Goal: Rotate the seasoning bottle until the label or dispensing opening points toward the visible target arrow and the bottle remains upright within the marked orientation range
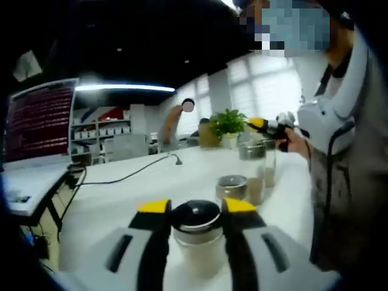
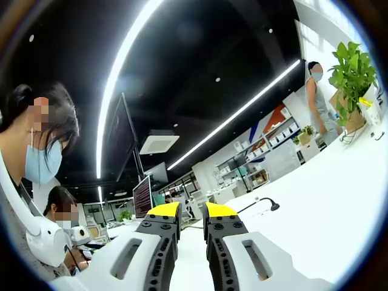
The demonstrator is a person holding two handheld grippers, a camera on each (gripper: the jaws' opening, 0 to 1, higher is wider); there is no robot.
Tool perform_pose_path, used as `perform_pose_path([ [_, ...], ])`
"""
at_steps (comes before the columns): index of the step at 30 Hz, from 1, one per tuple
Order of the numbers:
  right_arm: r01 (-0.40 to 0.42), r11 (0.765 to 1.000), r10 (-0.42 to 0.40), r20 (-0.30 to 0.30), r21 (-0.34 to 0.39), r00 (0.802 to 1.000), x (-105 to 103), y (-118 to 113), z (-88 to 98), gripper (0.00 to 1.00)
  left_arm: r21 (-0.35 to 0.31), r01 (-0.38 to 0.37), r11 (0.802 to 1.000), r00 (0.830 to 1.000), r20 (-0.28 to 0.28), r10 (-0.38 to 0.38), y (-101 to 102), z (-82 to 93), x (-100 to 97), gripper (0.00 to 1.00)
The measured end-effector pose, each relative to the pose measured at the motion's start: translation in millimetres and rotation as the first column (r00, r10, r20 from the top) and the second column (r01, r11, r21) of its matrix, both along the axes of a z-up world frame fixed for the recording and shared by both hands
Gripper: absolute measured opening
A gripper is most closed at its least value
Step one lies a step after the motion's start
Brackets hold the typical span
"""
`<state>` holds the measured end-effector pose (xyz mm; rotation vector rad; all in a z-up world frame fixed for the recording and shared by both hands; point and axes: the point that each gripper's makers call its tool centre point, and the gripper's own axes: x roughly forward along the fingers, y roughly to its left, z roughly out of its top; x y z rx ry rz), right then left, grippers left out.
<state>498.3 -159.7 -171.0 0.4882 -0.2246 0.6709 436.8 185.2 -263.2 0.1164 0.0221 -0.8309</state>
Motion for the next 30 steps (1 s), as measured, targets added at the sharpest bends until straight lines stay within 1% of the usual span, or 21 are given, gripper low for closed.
perform_pose_path([
  [5, 0.014, 1.000, -0.014, -0.005, -0.003, 1.000, -4, -4, -1.9, 0.13, 0.006, 0.070, 0.998, 0.998, -0.003, -0.070, 0, 0.5, 0.8, 0.34],
  [7, 0.021, 1.000, -0.021, -0.007, 0.001, 1.000, -4, -6, -2.3, 0.13, 0.022, 0.111, 0.994, 0.994, -0.010, -0.111, -1, 0.2, -0.5, 0.34],
  [11, 0.026, 1.000, -0.026, -0.006, -0.001, 1.000, -4, -6, -1.8, 0.13, 0.055, 0.149, 0.987, 0.989, -0.028, -0.148, 1, 0.3, 2.4, 0.34],
  [15, 0.019, 1.000, -0.019, -0.011, -0.007, 1.000, -1, -5, -2.9, 0.13, 0.055, 0.203, 0.978, 0.979, -0.041, -0.201, -1, -0.5, 1.9, 0.34],
  [19, 0.006, 1.000, -0.006, -0.003, -0.010, 1.000, -1, 0, 2.3, 0.13, 0.058, 0.267, 0.962, 0.963, -0.047, -0.265, -2, -0.6, -0.2, 0.34],
  [21, 0.004, 1.000, -0.004, 0.006, -0.022, 1.000, -3, 2, 3.6, 0.13, 0.062, 0.276, 0.959, 0.961, -0.048, -0.273, -5, -0.8, 0.2, 0.34],
  [24, 0.005, 1.000, -0.005, 0.003, -0.013, 1.000, -5, 0, 1.5, 0.13, 0.082, 0.274, 0.958, 0.962, -0.046, -0.271, -9, -2.3, -0.8, 0.34],
  [28, 0.014, 1.000, -0.014, -0.012, -0.012, 1.000, -5, -2, -1.9, 0.13, 0.070, 0.287, 0.955, 0.958, -0.044, -0.284, -14, -3.0, -1.1, 0.34],
  [29, 0.017, 1.000, -0.017, -0.007, -0.012, 1.000, -7, -2, -0.5, 0.13, 0.076, 0.287, 0.955, 0.958, -0.038, -0.285, -15, -3.4, -1.1, 0.35],
  [30, 0.019, 1.000, -0.019, -0.002, -0.011, 1.000, -8, -3, 0.7, 0.13, 0.097, 0.271, 0.958, 0.963, -0.023, -0.270, -16, -3.6, 1.0, 0.35],
])
